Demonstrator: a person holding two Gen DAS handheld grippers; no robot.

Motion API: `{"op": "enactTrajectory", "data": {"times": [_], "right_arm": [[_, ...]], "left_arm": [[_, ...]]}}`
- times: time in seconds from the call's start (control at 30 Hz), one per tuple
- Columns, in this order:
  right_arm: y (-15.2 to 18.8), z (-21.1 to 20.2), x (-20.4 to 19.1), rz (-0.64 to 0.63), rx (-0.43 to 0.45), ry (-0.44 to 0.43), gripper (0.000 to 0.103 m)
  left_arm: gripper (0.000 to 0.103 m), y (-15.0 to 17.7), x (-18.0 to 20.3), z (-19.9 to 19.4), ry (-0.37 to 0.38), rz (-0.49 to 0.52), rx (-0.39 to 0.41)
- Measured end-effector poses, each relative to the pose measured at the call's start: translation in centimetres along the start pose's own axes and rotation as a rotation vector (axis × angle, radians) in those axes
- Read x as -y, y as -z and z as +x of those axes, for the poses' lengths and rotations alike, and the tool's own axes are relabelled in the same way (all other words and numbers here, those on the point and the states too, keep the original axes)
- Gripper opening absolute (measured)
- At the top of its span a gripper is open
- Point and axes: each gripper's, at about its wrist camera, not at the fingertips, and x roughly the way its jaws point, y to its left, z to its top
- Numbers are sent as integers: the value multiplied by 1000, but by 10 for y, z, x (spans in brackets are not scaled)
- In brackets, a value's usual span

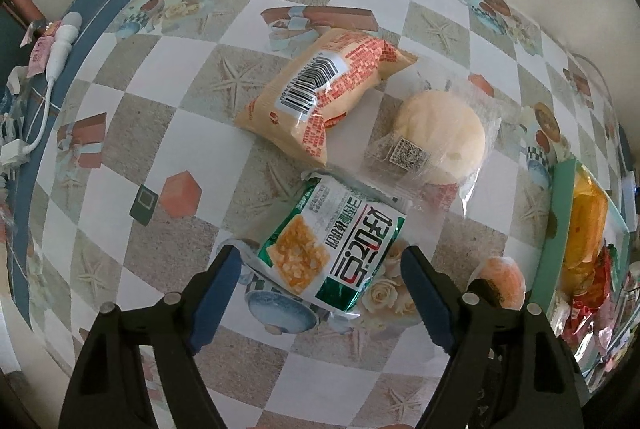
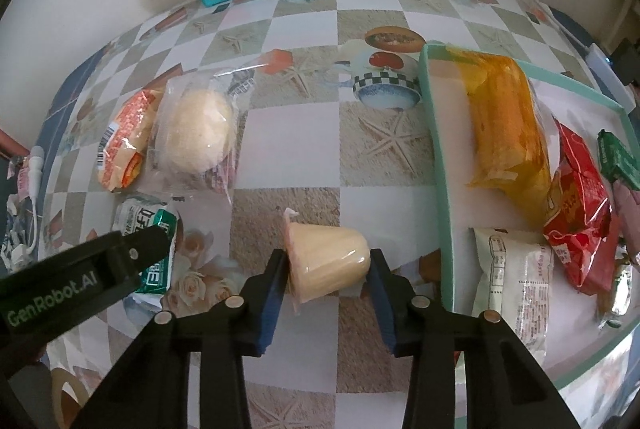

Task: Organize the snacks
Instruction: 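Grasp the green-and-white cracker pack with the left tool while the right tool grasps the yellow pudding cup, then carry the cracker pack and pudding cup over the tray with both tools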

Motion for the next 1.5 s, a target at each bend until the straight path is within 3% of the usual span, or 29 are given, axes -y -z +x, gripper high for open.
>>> {"op": "enactTrajectory", "data": {"times": [0.57, 0.73, 0.8, 1.0, 1.27, 1.5], "right_arm": [[18, -18, 25, 38, -32, -25, 41], [23, -26, 34, 48, -33, -34, 40], [24, -29, 37, 52, -34, -38, 40], [28, -38, 43, 65, -31, -53, 40], [25, -58, 46, 78, 2, -83, 40], [16, -81, 44, 88, 74, -119, 40]], "left_arm": [[69, 11, 30, 7, -80, 64, 15], [66, 14, 35, 11, -73, 53, 25], [58, 14, 36, 9, -68, 56, 36], [56, 19, 34, 2, -55, 54, 46], [55, 19, 26, -27, -16, 43, 96], [55, 15, 23, -69, 11, 36, 191]]}}
